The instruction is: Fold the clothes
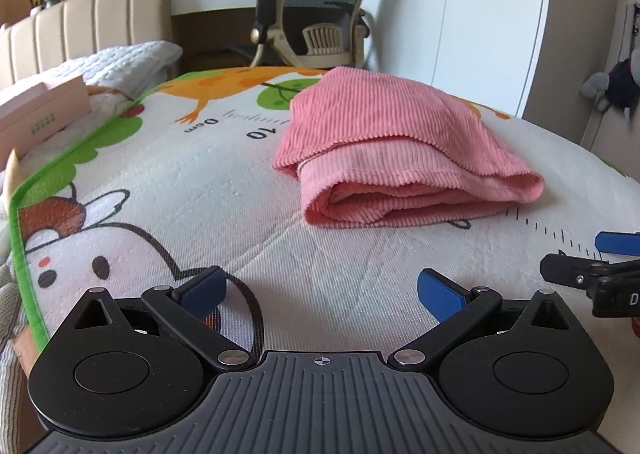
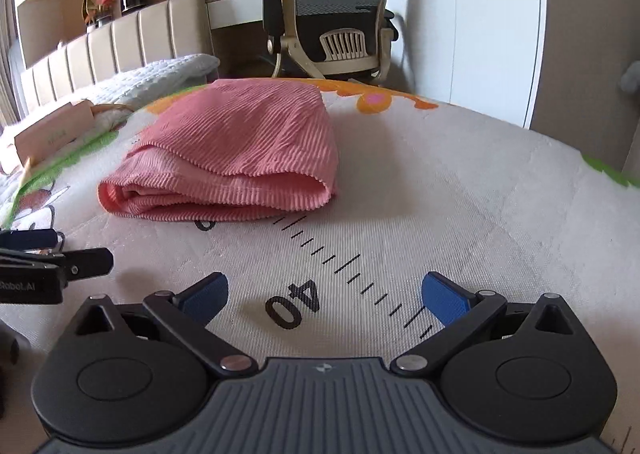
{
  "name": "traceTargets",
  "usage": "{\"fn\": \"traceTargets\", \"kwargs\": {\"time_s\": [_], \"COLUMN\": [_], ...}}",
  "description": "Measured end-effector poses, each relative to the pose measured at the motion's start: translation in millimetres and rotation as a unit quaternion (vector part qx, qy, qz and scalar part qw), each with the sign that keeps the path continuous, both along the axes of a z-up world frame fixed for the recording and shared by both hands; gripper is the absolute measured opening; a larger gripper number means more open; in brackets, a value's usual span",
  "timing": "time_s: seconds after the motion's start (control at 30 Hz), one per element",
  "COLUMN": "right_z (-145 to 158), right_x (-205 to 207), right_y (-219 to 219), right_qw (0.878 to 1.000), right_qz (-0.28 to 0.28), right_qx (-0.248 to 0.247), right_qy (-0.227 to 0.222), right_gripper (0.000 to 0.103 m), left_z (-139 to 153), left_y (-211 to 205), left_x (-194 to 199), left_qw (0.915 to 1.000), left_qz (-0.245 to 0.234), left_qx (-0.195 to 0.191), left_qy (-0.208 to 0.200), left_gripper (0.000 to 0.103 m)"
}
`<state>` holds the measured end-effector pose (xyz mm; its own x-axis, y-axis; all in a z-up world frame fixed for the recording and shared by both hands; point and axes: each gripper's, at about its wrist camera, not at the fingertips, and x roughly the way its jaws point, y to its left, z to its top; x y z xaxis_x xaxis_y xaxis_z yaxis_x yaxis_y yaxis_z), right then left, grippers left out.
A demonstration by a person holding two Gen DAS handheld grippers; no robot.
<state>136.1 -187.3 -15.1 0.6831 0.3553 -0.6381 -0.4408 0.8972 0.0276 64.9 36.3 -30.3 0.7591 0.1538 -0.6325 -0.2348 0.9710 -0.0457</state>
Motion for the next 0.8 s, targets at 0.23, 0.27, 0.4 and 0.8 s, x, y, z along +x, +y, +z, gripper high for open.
{"fn": "traceTargets", "kwargs": {"time_s": [0.23,0.27,0.4,0.8], "right_z": [0.1,-0.1,-0.8,-1.8], "right_x": [-0.7,-1.7,-1.0,-0.1], "right_y": [3.4,5.6,1.9,1.1], "right_qw": [1.0,1.0,1.0,1.0], "right_qz": [0.0,0.0,0.0,0.001], "right_qx": [-0.006,-0.013,-0.009,-0.008], "right_qy": [-0.002,-0.005,-0.003,-0.003], "right_gripper": [0.103,0.103,0.103,0.103], "left_z": [0.1,0.0,-0.1,-0.2], "left_y": [-2.6,-3.4,-6.1,-6.0], "left_x": [2.2,2.8,4.3,5.5], "left_qw": [0.9999,0.9999,0.9997,0.9997], "left_qz": [-0.001,-0.001,-0.001,-0.001], "left_qx": [0.01,0.013,0.021,0.021], "left_qy": [0.007,0.009,0.013,0.013], "left_gripper": [0.103,0.103,0.103,0.103]}}
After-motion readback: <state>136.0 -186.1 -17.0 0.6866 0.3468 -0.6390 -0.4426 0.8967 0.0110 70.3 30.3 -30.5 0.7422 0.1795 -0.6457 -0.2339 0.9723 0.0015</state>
